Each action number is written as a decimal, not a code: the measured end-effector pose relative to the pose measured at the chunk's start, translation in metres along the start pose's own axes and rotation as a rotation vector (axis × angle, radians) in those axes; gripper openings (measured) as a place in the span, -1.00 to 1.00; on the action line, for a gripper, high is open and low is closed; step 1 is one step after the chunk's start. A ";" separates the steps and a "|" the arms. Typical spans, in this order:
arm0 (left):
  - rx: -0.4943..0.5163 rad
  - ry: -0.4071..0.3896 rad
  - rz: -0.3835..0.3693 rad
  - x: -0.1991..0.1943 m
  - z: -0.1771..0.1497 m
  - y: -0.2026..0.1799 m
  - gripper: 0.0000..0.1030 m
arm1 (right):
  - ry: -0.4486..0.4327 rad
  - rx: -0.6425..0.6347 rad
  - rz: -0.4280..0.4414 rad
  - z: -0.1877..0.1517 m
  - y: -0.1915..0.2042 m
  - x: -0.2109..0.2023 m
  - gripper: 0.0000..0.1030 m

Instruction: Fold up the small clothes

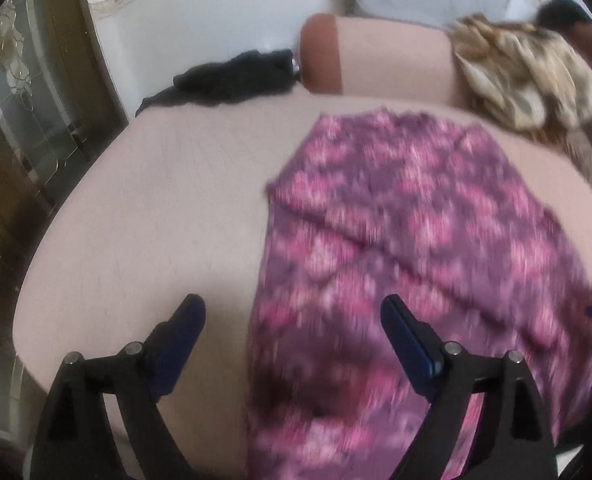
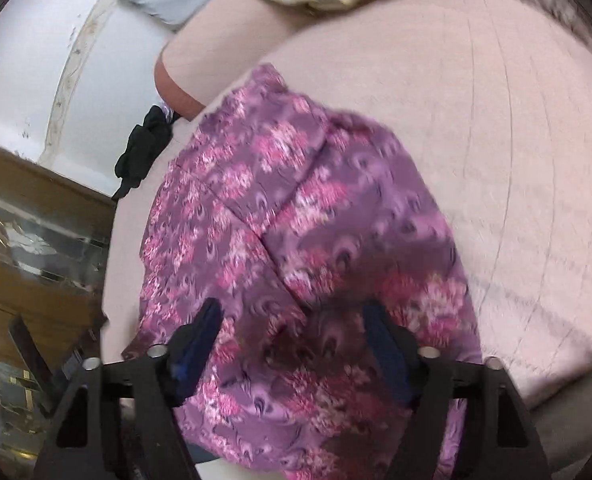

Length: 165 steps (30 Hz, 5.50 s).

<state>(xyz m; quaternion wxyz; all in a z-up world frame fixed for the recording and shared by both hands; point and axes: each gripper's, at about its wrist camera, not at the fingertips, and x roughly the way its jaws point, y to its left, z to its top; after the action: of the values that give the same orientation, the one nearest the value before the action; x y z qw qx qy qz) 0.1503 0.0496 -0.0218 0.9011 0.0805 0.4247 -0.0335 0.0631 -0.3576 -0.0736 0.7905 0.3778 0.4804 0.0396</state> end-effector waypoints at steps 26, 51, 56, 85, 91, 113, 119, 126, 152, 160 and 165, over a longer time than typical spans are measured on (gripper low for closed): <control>-0.256 0.141 -0.074 -0.010 0.006 0.048 0.50 | -0.049 -0.086 0.155 0.029 0.058 -0.036 0.81; -0.145 0.287 -0.204 0.300 0.259 0.012 -0.09 | 0.200 -0.248 -0.127 0.315 0.075 0.197 0.34; -0.205 0.314 -0.279 0.299 0.259 0.024 -0.99 | 0.192 -0.284 -0.173 0.304 0.079 0.201 -0.82; 0.095 0.261 -0.243 0.156 0.215 -0.060 0.33 | 0.107 -0.135 0.118 0.143 0.031 0.048 0.37; 0.217 0.390 -0.225 0.254 0.228 -0.127 0.33 | 0.253 -0.130 0.148 0.134 0.023 0.077 0.36; -0.097 -0.052 -0.505 0.003 0.127 0.006 -0.88 | 0.126 -0.497 -0.134 0.075 0.070 0.059 -0.43; -0.282 0.189 -0.452 0.030 -0.013 0.039 -0.86 | 0.154 -0.460 -0.100 0.009 0.059 0.039 -0.43; -0.414 0.095 -0.479 -0.005 -0.041 0.066 -0.29 | 0.089 -0.157 0.109 -0.029 0.011 0.000 0.25; -0.849 0.392 -0.619 0.070 -0.056 0.063 -0.23 | 0.037 0.305 0.210 0.001 -0.049 0.034 0.10; -0.768 0.380 -0.574 0.068 -0.025 0.067 -0.70 | -0.069 0.161 0.163 0.024 -0.018 0.019 -0.87; -0.712 0.314 -0.641 0.025 -0.016 0.077 -0.75 | -0.180 -0.013 0.231 0.024 0.021 -0.044 -0.88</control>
<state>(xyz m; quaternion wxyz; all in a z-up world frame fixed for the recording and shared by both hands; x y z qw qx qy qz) 0.1642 0.1282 -0.0421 0.7424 -0.3621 0.5436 -0.1492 0.0647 -0.3747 -0.0223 0.8230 0.4274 0.3608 0.0992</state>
